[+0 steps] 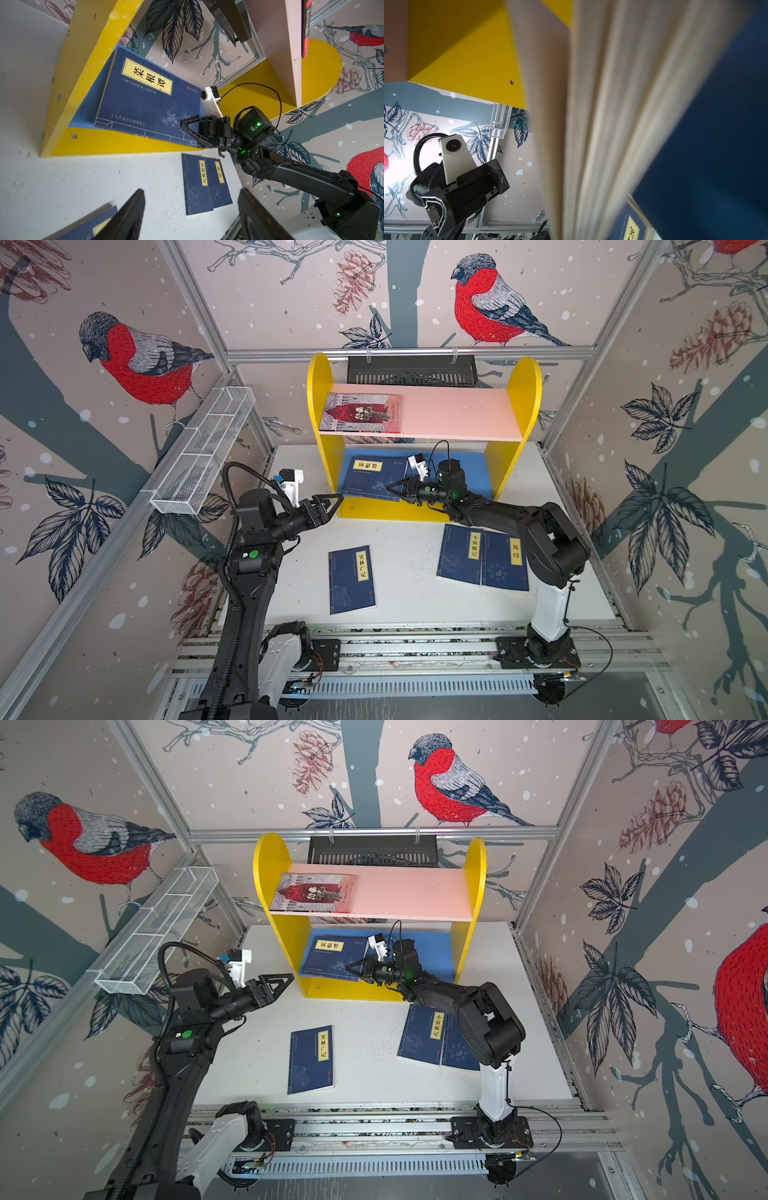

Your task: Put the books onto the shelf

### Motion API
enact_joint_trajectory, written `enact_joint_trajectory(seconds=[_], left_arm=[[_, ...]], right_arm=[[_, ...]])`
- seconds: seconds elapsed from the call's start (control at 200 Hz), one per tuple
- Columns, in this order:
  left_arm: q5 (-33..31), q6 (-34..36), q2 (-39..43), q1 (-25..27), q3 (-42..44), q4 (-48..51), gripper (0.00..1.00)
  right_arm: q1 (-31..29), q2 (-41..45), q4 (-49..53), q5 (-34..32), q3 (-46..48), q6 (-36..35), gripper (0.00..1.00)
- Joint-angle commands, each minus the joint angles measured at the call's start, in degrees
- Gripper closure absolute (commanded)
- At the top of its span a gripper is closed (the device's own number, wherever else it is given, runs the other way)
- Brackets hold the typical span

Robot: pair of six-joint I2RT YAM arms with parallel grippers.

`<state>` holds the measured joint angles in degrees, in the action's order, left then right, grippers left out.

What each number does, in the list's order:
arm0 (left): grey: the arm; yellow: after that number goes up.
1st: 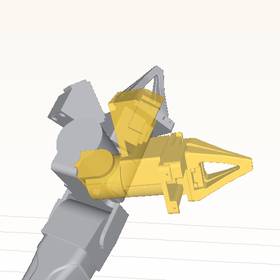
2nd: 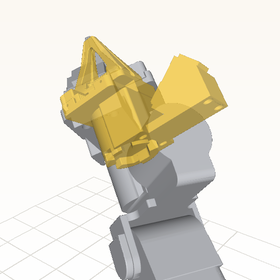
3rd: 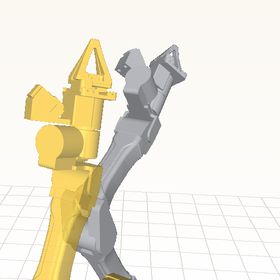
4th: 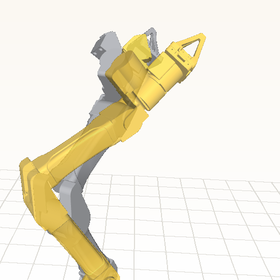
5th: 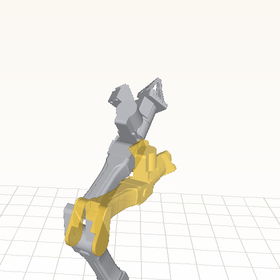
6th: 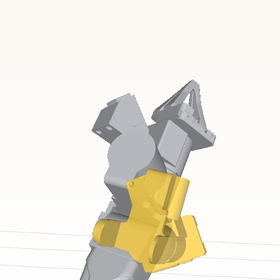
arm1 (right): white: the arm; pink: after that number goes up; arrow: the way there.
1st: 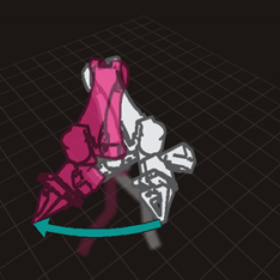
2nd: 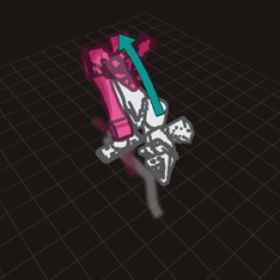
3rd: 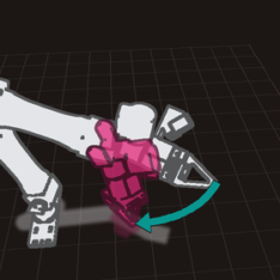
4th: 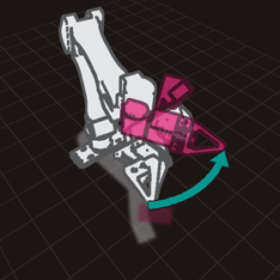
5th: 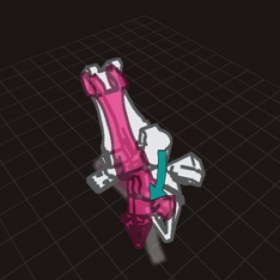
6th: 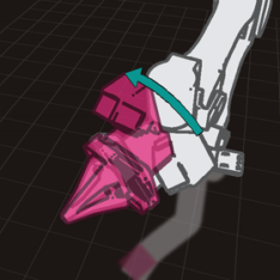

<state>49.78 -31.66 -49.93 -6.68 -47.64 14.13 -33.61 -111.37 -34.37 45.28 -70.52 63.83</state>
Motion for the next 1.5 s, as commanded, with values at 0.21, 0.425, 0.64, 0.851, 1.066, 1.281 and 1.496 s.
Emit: enact_joint_trajectory(seconds=[0.21, 0.425, 0.64, 0.851, 1.066, 1.281, 1.496], left_arm=[[1.81, -1.78, 0.10, -0.22, 1.38, -3.32, 0.28], [2.19, -2.01, 0.16, -0.18, 1.61, -3.67, 0.28], [2.16, -2.17, 0.19, -0.18, 2.19, -4.20, 0.28], [2.52, -2.40, 0.16, -0.20, 2.02, -4.29, 0.28], [2.64, -2.39, 0.10, -0.18, 1.85, -4.22, 0.28], [2.63, -2.36, 0.19, -0.21, 1.85, -4.02, 0.28], [2.70, -2.31, 0.54, -0.18, 1.84, -3.61, 0.28]], right_arm=[[0.82, -3.00, 12.29, 0.52, -7.89, -4.02, 0.96], [0.91, -4.38, 16.36, 1.93, -10.91, -5.03, 0.91], [1.17, -4.40, 23.17, 0.10, -13.24, -8.04, 0.70], [1.35, -4.05, 28.55, -2.15, -14.95, -10.09, 0.51], [1.66, -2.44, 31.53, -4.02, -15.10, -11.35, 0.36], [2.14, -0.48, 36.76, -8.60, -15.04, -13.41, 0.32], [2.30, 0.80, 43.82, -15.79, -15.85, -16.38, 0.31]])
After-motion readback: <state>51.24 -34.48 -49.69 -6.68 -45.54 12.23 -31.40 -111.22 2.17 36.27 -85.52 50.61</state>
